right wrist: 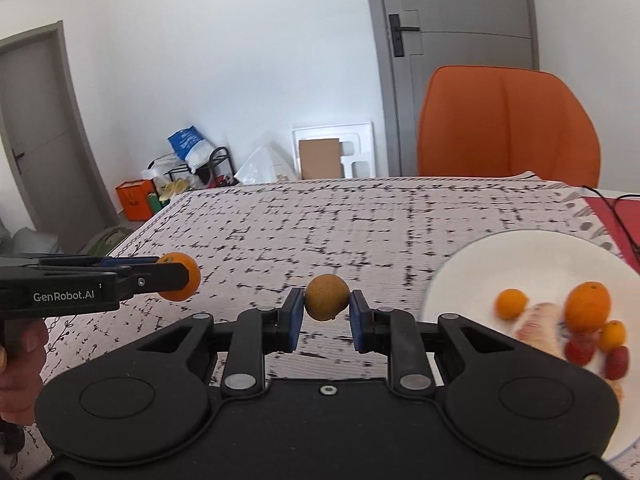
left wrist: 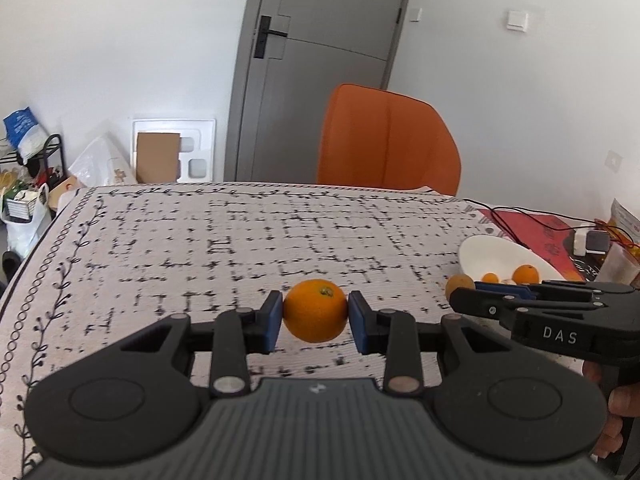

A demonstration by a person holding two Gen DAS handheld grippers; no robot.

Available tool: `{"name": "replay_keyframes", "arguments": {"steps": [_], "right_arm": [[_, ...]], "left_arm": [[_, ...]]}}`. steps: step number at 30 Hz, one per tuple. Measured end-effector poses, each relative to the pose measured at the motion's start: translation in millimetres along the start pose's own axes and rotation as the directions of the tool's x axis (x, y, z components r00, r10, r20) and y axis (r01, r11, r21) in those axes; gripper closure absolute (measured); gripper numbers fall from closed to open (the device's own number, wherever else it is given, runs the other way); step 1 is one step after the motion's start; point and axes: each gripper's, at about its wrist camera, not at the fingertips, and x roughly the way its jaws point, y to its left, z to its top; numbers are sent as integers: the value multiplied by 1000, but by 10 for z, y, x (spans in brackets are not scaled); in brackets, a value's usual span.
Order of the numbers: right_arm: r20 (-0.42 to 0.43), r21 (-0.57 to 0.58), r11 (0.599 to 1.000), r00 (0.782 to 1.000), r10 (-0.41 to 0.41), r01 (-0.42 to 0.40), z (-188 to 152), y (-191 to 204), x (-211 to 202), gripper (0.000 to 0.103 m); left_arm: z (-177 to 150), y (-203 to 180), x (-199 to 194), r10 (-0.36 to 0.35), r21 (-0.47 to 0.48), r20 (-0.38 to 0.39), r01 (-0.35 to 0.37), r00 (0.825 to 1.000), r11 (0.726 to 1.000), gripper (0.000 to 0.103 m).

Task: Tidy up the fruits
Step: 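Carry the orange in the left gripper while the right gripper carries the brown fruit to the plate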

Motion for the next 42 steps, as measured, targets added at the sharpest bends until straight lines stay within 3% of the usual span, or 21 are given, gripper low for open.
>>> {"name": "replay_keyframes", "arguments": {"steps": [28, 38, 42], "right_arm": [[49, 124, 981, 986, -157, 150, -143, -886, -473, 80], [49, 139, 980, 988, -147, 139, -167, -949, -468, 80], [53, 142, 981, 988, -143, 134, -179, -984, -456, 72]], "left_arm": [[133, -825, 290, -108, 117, -13, 108, 994, 987, 69], [159, -1040, 399, -128, 154, -25, 130, 992, 979, 69], [168, -1112, 438, -133, 167, -31, 137, 991, 976, 69]]}}
